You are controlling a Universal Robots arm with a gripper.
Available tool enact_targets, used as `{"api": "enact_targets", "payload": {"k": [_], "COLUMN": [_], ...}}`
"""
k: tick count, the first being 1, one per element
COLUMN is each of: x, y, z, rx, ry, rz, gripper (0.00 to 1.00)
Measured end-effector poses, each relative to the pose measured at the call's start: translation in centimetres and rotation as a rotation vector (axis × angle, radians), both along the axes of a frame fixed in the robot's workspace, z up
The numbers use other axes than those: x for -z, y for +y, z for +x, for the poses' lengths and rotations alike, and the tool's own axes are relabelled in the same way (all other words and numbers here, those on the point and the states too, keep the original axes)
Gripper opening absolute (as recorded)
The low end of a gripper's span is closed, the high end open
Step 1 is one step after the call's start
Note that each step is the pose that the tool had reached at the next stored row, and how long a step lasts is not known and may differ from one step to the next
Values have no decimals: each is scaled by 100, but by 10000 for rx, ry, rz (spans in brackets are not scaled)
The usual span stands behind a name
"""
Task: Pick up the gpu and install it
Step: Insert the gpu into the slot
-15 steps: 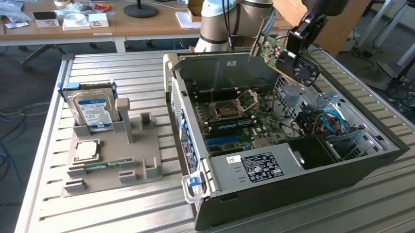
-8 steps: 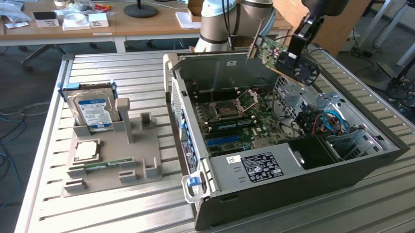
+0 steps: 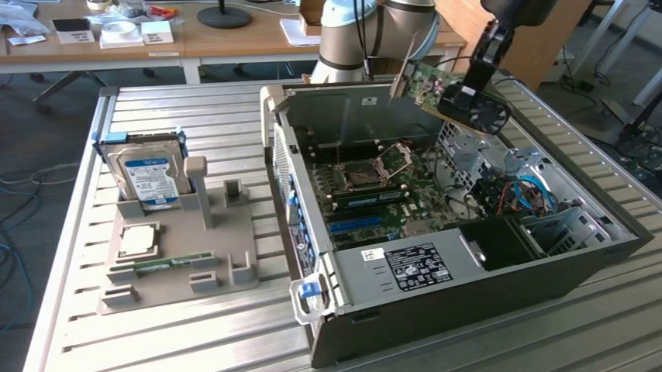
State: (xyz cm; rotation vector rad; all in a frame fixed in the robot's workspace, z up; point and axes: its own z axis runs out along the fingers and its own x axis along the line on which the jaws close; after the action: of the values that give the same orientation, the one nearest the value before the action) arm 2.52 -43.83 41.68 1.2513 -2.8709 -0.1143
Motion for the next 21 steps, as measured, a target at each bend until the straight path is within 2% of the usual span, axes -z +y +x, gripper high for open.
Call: {"api": "enact_targets", "payload": {"k": [21], "x": [17], "y": [0], "z": [0], "rx": [-3653], "ry": [0], "rz": [1], "gripper": [27]}}
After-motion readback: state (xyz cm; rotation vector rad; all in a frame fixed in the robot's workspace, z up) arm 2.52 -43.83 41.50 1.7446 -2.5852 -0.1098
